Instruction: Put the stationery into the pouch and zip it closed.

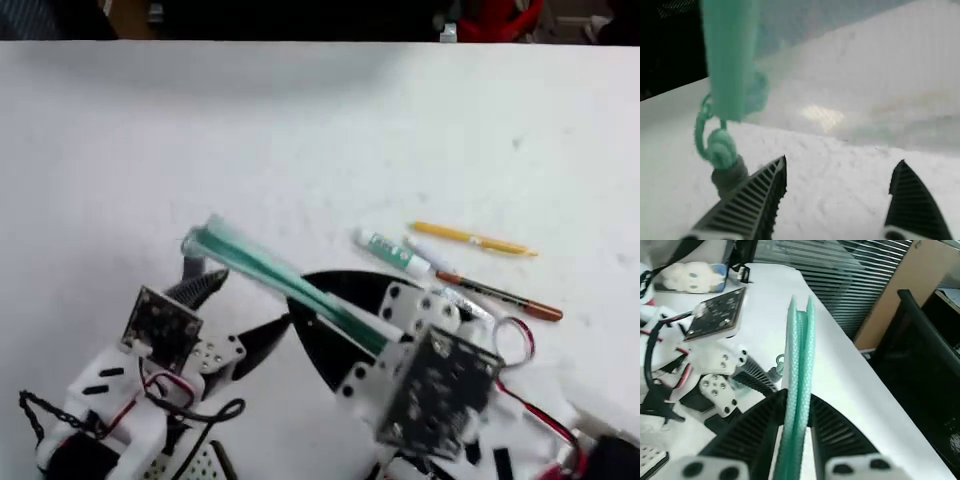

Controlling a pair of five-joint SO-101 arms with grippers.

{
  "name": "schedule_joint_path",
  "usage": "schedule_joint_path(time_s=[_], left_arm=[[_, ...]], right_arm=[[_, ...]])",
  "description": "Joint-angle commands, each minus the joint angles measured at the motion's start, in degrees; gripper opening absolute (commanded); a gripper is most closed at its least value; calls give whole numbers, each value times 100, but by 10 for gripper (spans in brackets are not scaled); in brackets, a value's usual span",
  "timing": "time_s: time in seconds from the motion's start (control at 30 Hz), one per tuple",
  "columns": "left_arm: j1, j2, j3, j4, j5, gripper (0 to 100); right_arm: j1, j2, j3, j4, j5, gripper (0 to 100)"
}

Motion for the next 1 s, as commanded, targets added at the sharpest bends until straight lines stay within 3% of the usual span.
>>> schedule_joint_path(time_s=[0.0,0.3,0.47,0.8,0.97], left_arm=[[224,40,-413,9,35,324],[541,40,-985,-97,79,319],[541,22,-1037,-448,70,251],[505,13,-1829,18,44,247],[497,13,-1477,-26,18,248]], right_arm=[[-347,-22,-308,180,88,17],[-488,-22,-255,242,79,17],[-488,-22,9,303,79,18],[-453,-31,1653,40,132,18],[-435,-312,1688,-303,132,18]])
